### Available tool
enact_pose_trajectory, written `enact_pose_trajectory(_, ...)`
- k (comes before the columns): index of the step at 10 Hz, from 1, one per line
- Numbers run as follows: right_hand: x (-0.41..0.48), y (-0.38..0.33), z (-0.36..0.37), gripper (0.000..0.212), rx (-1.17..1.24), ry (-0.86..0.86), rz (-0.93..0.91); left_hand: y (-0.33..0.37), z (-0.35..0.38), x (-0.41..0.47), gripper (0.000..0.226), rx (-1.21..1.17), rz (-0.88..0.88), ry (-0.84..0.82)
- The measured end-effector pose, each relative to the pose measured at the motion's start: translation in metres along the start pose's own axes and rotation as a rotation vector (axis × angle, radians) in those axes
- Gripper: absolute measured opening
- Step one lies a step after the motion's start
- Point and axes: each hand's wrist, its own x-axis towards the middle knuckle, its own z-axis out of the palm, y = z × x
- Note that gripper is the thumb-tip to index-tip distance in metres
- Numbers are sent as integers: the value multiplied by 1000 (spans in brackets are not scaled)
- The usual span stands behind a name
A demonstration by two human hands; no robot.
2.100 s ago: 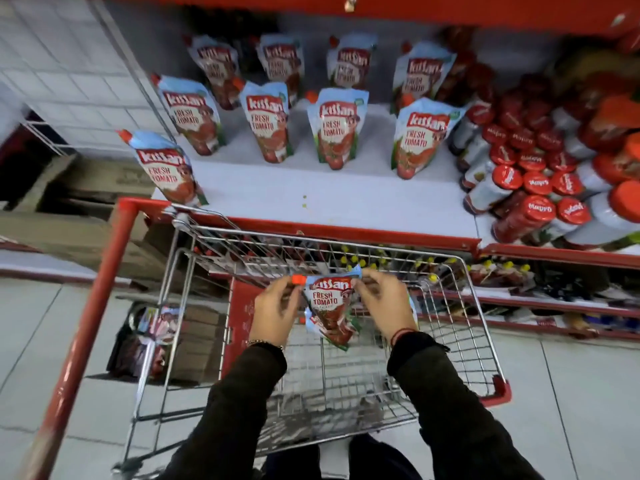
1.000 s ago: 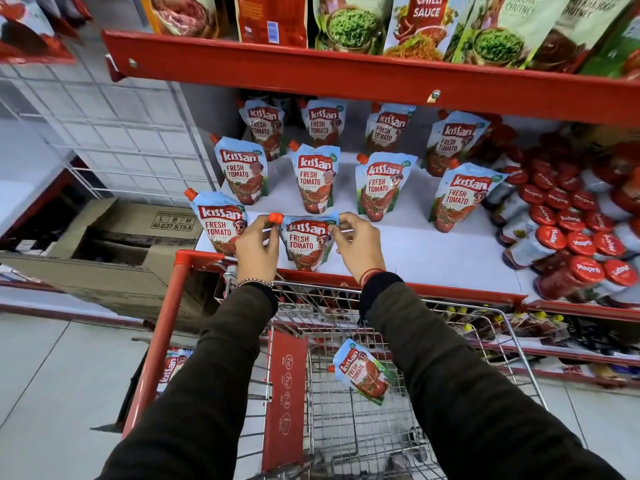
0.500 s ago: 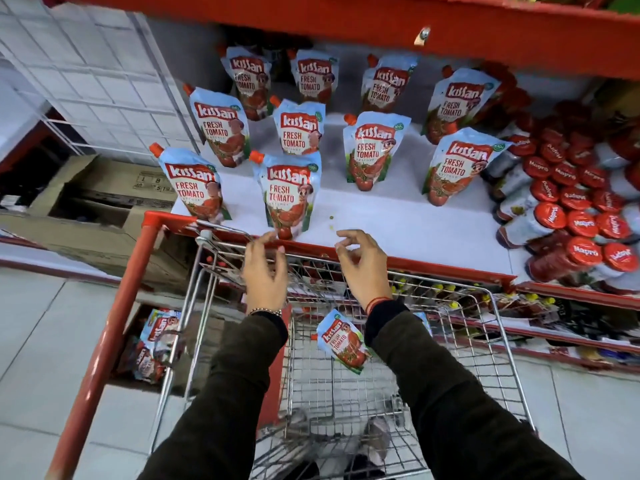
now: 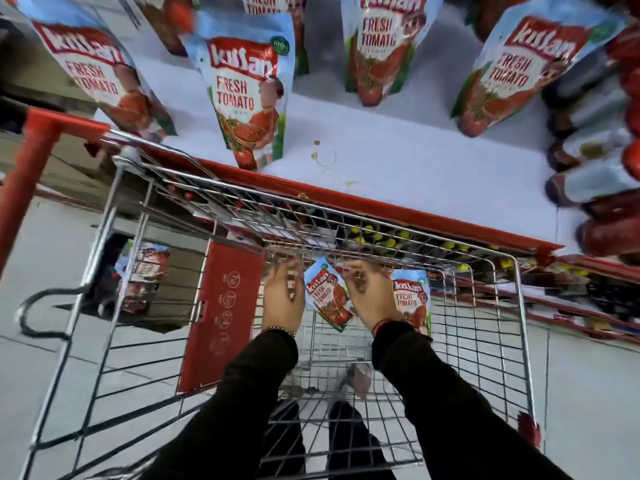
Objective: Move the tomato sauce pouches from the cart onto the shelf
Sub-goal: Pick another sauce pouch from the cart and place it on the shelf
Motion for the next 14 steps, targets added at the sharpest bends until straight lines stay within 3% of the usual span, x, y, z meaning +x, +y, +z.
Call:
enact_pose_trajectory(2, 31, 40, 31, 28, -117, -131, 101, -50, 57, 6, 39, 77, -115, -29)
enact_pose_trajectory(4, 67, 79, 66, 40, -271, -327, 202, -98, 116, 21, 38, 113, -508, -122)
enact_pose_trajectory(5, 76, 94, 80, 37, -208, -380, 227, -116, 132, 28, 40, -28, -806, -177)
enact_pose_trajectory(6, 76, 102, 87, 32, -176, -330, 239, -129, 133, 30, 46, -315, -952, -186)
enact_pose_trajectory(7, 70, 104, 87, 26, -92, -295, 251, -121, 123, 23, 34, -628, -1030, -80)
enact_pose_trajectory(8, 59, 104, 79, 24, -8, -258, 263, -111, 122, 13, 42, -653, -994, -43)
enact_pose_trajectory(9, 48, 106, 70, 22, 16, -229, 265, -98, 115, 6, 32, -567, -899, -59)
enact_pose_trajectory(10, 31, 106, 57, 21, 53, -185, 271, -78, 104, 6, 18, -633, -917, -76)
enact_pose_trajectory(11, 8, 97, 43, 18, 113, -130, 261, -61, 89, -4, 19, -609, -836, -23)
enact_pose_trajectory(13, -40, 59, 7, 14, 194, -54, 203, -17, 44, -38, 9, -453, -536, 142)
enact_pose_trajectory(14, -59, 34, -11, 14, 282, -6, 175, 9, 15, -48, 17, -423, -432, 123)
